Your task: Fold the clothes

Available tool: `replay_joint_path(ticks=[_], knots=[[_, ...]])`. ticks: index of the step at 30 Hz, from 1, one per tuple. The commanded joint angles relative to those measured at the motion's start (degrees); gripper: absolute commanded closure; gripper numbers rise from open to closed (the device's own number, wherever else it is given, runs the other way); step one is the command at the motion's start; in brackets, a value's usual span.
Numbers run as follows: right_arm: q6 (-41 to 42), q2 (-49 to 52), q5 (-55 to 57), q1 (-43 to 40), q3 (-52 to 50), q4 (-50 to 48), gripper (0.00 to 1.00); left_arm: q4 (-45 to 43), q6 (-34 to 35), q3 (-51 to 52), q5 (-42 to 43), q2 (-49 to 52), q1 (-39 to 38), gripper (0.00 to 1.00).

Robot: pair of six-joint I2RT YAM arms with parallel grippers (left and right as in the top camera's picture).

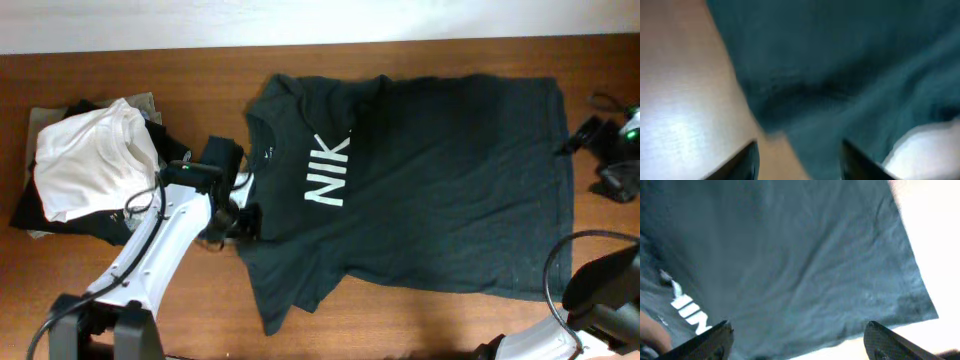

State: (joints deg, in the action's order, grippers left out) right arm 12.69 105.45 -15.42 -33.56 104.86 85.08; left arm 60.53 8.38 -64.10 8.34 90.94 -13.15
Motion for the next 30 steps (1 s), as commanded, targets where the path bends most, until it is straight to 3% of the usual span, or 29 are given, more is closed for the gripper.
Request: replay_joint_path(ticks=[1, 5, 7, 10, 12, 15, 20, 22, 23, 25, 26, 30], knots=[[-10.38, 0.15, -9.11, 1.75, -14.78, -0.22, 0.19, -3.96, -2.25, -0.61, -1.92, 4.59, 0.09, 0.50], [-16.72, 0.13, -14.43, 15.54, -25.64, -1.55, 0.20, -0.98, -3.13, -1.99, -0.33, 5.05, 0.20, 0.50], [-9.53, 0.13, -14.14, 20.76, -25.68, -8.35, 0.19, 5.35, -8.44, -4.76, 8.68, 4.94, -0.79, 0.50], [-3.67, 0.13, -13.92, 14.03, -24.50, -13.35, 0.19, 7.19, -12.39, -3.30, 10.60, 4.96, -11.61, 0.50], [-3.61, 0.11, -13.94, 5.03, -23.15, -13.57, 0.18, 6.69, -12.39, -2.25, 6.23, 4.96, -23.89, 0.50], [-3.82, 0.11, -13.94, -3.23, -23.15, -13.00, 0.18, 4.15, -14.19, -1.88, 2.69, 6.29, -34.71, 0.42], [-4.26, 0.11, -13.97, -4.72, -23.17, -12.50, 0.18, -0.81, -16.55, -1.64, 1.25, 21.40, -38.10, 0.40], [-4.26, 0.11, -13.97, -4.72, -23.17, -12.48, 0.18, -1.31, -16.65, -1.79, 1.25, 22.73, -38.10, 0.53], [-4.26, 0.11, -13.97, -4.72, -23.17, -12.48, 0.18, -0.61, -16.63, -2.78, 2.43, 22.73, -38.10, 0.73], [-4.26, 0.11, -13.97, -4.72, -23.17, -12.46, 0.18, 4.22, -16.65, -6.78, 7.91, 22.73, -38.10, 0.95], [-4.26, 0.11, -13.97, -4.72, -23.17, -12.48, 0.18, 7.54, -16.68, -9.92, 12.44, 22.73, -38.10, 1.00], [-4.26, 0.13, -13.94, -4.72, -23.17, -12.50, 0.18, 16.13, -16.87, -21.57, 24.81, 22.73, -38.10, 0.99]])
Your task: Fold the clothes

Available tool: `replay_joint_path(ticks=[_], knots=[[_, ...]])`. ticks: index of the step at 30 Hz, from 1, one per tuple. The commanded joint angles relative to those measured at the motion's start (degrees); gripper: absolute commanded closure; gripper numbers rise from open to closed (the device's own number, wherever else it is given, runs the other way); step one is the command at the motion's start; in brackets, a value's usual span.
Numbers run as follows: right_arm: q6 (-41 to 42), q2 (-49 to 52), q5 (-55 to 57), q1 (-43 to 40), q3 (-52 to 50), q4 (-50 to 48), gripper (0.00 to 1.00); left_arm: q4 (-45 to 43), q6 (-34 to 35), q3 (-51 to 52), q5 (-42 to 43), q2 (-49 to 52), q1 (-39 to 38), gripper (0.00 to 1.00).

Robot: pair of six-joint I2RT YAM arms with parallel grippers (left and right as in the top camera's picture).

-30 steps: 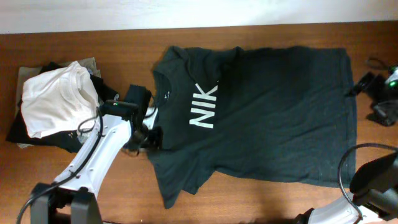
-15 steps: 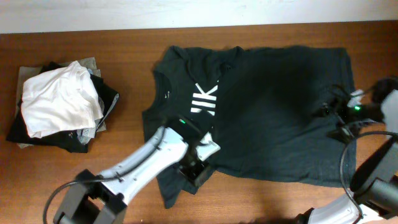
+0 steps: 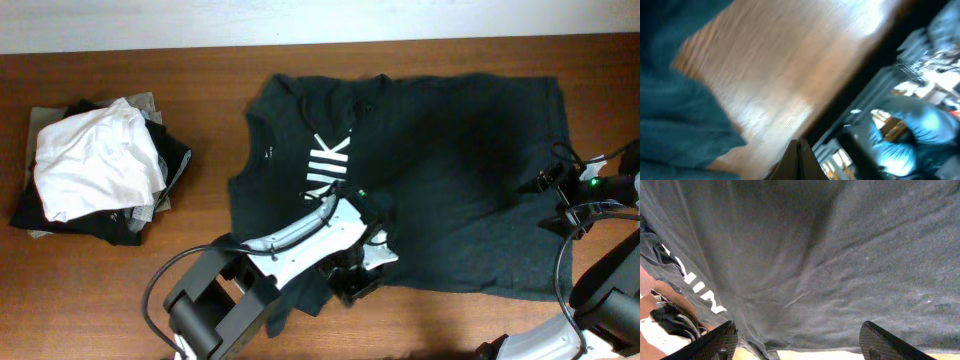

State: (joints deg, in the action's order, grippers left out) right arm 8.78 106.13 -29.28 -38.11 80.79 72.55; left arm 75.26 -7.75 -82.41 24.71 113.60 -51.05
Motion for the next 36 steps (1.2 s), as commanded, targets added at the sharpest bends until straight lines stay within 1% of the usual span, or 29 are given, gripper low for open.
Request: replay_joint_path(ticks=[1, 2, 3, 4, 5, 6, 7, 9, 10, 11, 12, 15, 16, 17, 18, 19, 20, 21, 23, 24, 26, 30, 31, 32, 33, 34, 35, 36], knots=[[-0.35, -0.57, -0.09, -0.17, 0.90, 0.02, 0.18, 2.14, -0.74, -3.50, 8.94, 0.07, -0.20, 1.00], [-0.35, -0.57, -0.09, -0.17, 0.90, 0.02, 0.18, 2.86, -0.74, -3.45, 5.68, 0.07, -0.20, 0.98], [-0.35, -0.57, -0.09, -0.17, 0.90, 0.02, 0.18, 2.93, -0.02, -3.26, -5.44, 0.07, -0.37, 0.89], [-0.37, -0.57, -0.09, -0.17, 0.90, 0.02, 0.18, 0.83, 2.97, -1.92, -15.85, 0.07, -0.57, 0.78], [-0.39, -0.57, -0.07, -0.17, 0.90, 0.02, 0.17, -0.66, 2.97, -0.90, -16.92, 0.07, -0.57, 0.74], [-0.37, -0.57, -0.09, -0.17, 0.90, 0.02, 0.17, -2.73, 3.06, 1.29, -17.07, 0.07, -0.57, 0.66], [-0.37, -0.55, -0.07, -0.17, 0.90, 0.02, 0.17, -3.67, 3.48, 2.60, -17.09, 0.07, -0.57, 0.64], [-0.37, -0.57, -0.09, -0.17, 0.90, 0.02, 0.17, -9.18, 5.22, 8.50, -17.07, 0.07, -0.57, 0.64], [-0.37, -0.57, -0.09, -0.17, 0.90, 0.11, 0.17, -10.43, 5.62, 10.23, -17.29, 0.07, -0.57, 0.64], [-0.37, -0.57, -0.09, -0.17, 0.90, 0.55, 0.17, -11.26, 7.19, 11.23, -20.50, 0.07, -0.57, 0.64], [-0.37, -0.55, -0.09, -0.17, 0.90, 0.72, 0.17, -12.57, 7.34, 11.26, -22.75, 0.07, -0.57, 0.64], [-0.79, -0.57, -0.09, -0.17, 0.90, 0.74, 0.16, -16.59, 7.32, 12.35, -22.67, 0.07, -0.57, 0.62], [-0.79, -0.57, -0.09, -0.17, 0.90, 0.79, 0.17, -16.59, 7.30, 12.92, -21.77, 0.09, -0.57, 0.62], [-0.81, -0.57, -0.09, -0.17, 0.90, 0.92, 0.17, -16.98, 7.32, 13.81, -21.05, 0.09, -0.57, 0.70], [-0.79, -0.55, -0.09, -0.17, 0.90, 0.92, 0.17, -17.18, 7.30, 13.99, -20.68, 0.09, -0.57, 0.99], [-0.79, -0.57, -0.09, -0.17, 0.90, 0.92, 0.17, -15.89, 7.26, 13.46, -18.88, 0.07, -0.57, 1.00], [-0.79, -0.57, -0.11, -0.17, 0.90, 0.92, 0.17, -13.77, 7.02, 12.55, -16.90, 0.07, -0.57, 1.00], [-0.79, -0.57, -0.09, -0.17, 0.90, 0.92, 0.17, -9.40, 6.86, 10.03, -13.03, 0.07, -0.57, 1.00], [-0.79, -0.57, -0.09, -0.17, 0.90, 0.96, 0.17, 1.97, 6.88, 1.73, -4.52, 0.07, -0.57, 1.00], [-0.79, -0.57, -0.09, -0.17, 0.90, 0.96, 0.17, 4.96, 6.88, -1.70, -1.90, 0.07, -0.59, 1.00], [-0.79, -0.55, -0.09, -0.17, 0.90, 0.96, 0.16, 6.75, 6.86, -4.83, 3.45, 0.07, -1.25, 1.00], [-0.79, -0.57, -0.09, -0.17, 0.90, 0.90, 0.17, 7.69, 6.60, -4.87, 5.11, 0.07, -3.72, 1.00], [-0.79, -0.57, -0.09, -0.17, 0.90, 0.90, 0.17, 8.02, 4.15, -4.87, 6.21, 0.07, -4.02, 0.95], [-0.79, -0.57, -0.09, -0.17, 0.90, 0.92, 0.17, 8.37, 3.78, -4.87, 6.10, 0.07, -4.24, 0.84], [-0.79, -0.57, -0.09, -0.17, 0.90, 0.92, 0.17, 8.66, 3.85, -4.90, 5.07, 0.07, -4.28, 0.77], [-0.81, -0.57, -0.07, -0.17, 0.90, 0.92, 0.17, 10.27, 6.62, -5.55, -0.61, 0.07, -3.69, 0.73], [-0.79, -0.57, -0.09, -0.17, 0.90, 0.90, 0.17, 12.72, 10.80, -7.06, -9.53, 0.07, -2.49, 0.73], [-0.79, -0.57, -0.09, -0.17, 0.90, 0.92, 0.17, 14.49, 14.71, -8.76, -18.71, 0.07, -0.63, 0.70]])
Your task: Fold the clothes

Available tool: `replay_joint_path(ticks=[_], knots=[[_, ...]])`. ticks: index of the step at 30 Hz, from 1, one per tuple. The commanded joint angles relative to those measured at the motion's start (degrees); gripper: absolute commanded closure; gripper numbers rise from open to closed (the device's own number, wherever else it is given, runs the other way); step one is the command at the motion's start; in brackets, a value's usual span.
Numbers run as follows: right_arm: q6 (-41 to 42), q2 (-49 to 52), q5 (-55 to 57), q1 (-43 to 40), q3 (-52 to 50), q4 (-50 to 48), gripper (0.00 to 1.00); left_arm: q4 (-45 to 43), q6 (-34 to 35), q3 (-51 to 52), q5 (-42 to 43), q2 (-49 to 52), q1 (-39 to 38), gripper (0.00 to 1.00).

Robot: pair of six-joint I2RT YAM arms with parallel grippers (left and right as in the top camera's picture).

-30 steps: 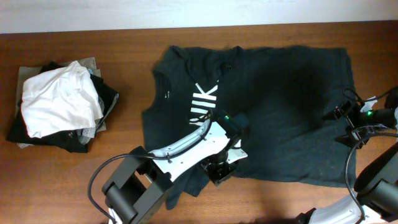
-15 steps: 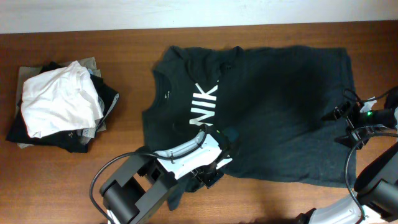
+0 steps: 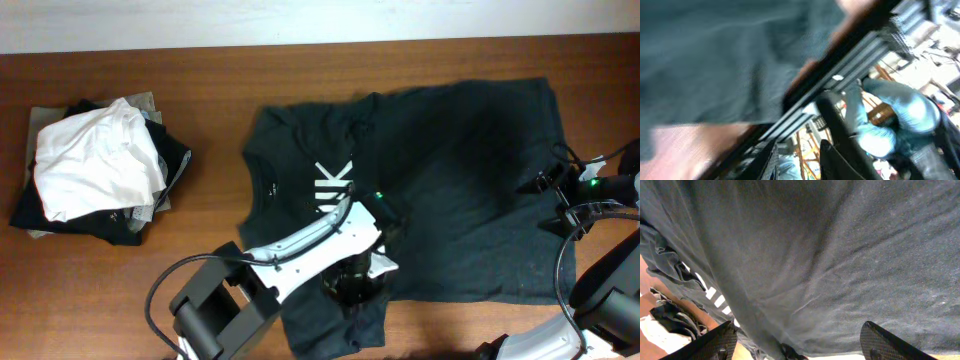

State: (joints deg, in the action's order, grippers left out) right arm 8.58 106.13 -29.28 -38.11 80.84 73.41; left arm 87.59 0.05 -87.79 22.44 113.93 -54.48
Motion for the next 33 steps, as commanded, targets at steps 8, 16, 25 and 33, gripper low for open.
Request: replay_joint_path(ticks=[8, 16, 25, 33], knots=[[-0.61, -0.55, -0.07, -0.17, 0.85, 0.07, 0.17, -30.58, -0.81, 5.38, -17.44, 1.29, 31.34, 1.00], [-3.87, -0.57, -0.11, -0.17, 0.87, -2.78, 0.17, -38.53, -2.16, 5.40, -24.30, 13.38, 34.88, 1.00], [-4.70, -0.31, 11.65, 8.72, 0.79, -18.05, 0.14, -35.82, -9.18, -16.33, -15.98, 13.99, 51.54, 0.89], [4.92, 17.51, 20.17, 12.28, 0.09, -32.54, 0.91, -2.14, -8.74, -50.42, -15.74, 13.99, 48.19, 0.73]])
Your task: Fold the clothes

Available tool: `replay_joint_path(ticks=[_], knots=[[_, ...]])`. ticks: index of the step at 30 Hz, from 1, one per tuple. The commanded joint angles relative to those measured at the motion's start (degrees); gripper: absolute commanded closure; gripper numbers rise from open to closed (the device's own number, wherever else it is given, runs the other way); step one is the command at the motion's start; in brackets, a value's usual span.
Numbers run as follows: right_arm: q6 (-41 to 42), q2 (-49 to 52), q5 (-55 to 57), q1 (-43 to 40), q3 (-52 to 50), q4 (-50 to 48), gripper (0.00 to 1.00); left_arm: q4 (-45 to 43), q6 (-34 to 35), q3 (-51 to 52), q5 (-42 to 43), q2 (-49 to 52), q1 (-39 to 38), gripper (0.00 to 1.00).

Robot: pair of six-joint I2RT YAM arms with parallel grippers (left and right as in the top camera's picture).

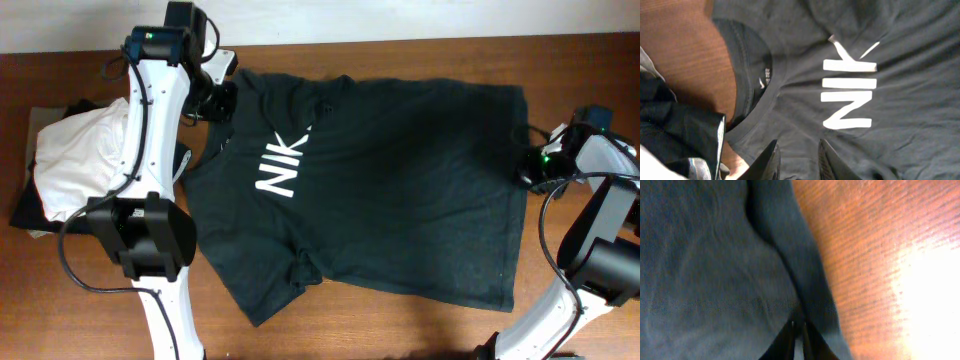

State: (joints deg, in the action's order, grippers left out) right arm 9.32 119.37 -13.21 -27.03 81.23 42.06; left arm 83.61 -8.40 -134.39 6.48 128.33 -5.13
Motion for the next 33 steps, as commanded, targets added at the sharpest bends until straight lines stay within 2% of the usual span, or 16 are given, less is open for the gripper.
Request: replay_joint_path(ticks=[1, 2, 4, 7, 9, 10, 13, 15, 18, 20, 23, 25, 26, 28, 30, 33], knots=[[8.70, 6.08, 9.86, 0.79, -0.31, -1.95, 0.91, 2.60, -0.26, -4.66, 0.22, -0.42, -1.73, 0.71], [9.88, 7.67, 14.45, -0.72, -0.28, -3.65, 0.93, 3.54, -0.26, -4.70, 0.20, -0.42, -2.34, 0.71], [9.86, 7.91, 15.56, -5.38, 1.70, -6.14, 0.96, 4.90, -0.26, -4.68, 0.20, -0.42, -2.71, 0.71], [5.68, 7.91, 0.96, -10.54, 13.79, -4.39, 0.96, 4.96, -0.28, -4.68, 0.17, -0.42, -2.71, 0.67], [0.24, 7.67, -6.60, -10.67, 21.05, 0.59, 0.50, 5.20, -0.28, -4.68, 0.17, -0.42, -2.71, 0.66], [-0.28, 7.10, -8.81, -10.67, 27.63, 7.15, 0.45, 6.19, -0.28, -4.68, 0.17, -0.42, -2.71, 0.66], [-3.32, 1.88, -17.59, -10.67, 43.71, 21.77, 0.43, 12.35, 0.13, -5.09, -0.24, -1.09, -2.71, 0.66], [-2.38, -5.55, -20.55, -10.49, 52.96, 31.67, 0.37, 13.11, 2.84, -5.42, -2.56, -7.72, -2.71, 0.65], [-0.26, -17.35, -20.65, -10.49, 55.60, 44.52, 0.18, 13.11, 5.40, -2.32, -6.67, -20.17, -2.71, 0.61], [-0.26, -20.72, -20.63, -10.49, 55.60, 52.92, 0.16, 13.11, 9.38, 10.45, -11.54, -28.94, -2.67, 0.57], [3.17, -20.59, -14.36, -10.08, 47.36, 55.25, 0.08, 9.11, 13.40, 36.39, -11.85, -38.21, -2.60, 0.50], [3.19, -20.28, -6.71, -10.12, 32.37, 51.63, 0.08, -2.67, 13.33, 50.86, -10.95, -39.65, -2.60, 0.42], [3.19, -19.78, -5.68, -10.58, 22.10, 47.56, 0.08, -10.14, 13.31, 58.64, -7.50, -39.32, -2.58, 0.38], [3.98, -18.34, -0.85, -12.44, 5.09, 38.99, 0.11, -18.73, 13.33, 67.23, -3.72, -38.84, -1.75, 0.37], [6.21, -17.62, 1.05, -15.32, -7.52, 31.28, 0.12, -22.71, 13.07, 71.19, -0.98, -38.58, -0.26, 0.36], [6.32, -17.62, 2.40, -19.19, -17.07, 25.55, 0.11, -29.94, 12.07, 77.33, 1.73, -35.15, 1.73, 0.36]])
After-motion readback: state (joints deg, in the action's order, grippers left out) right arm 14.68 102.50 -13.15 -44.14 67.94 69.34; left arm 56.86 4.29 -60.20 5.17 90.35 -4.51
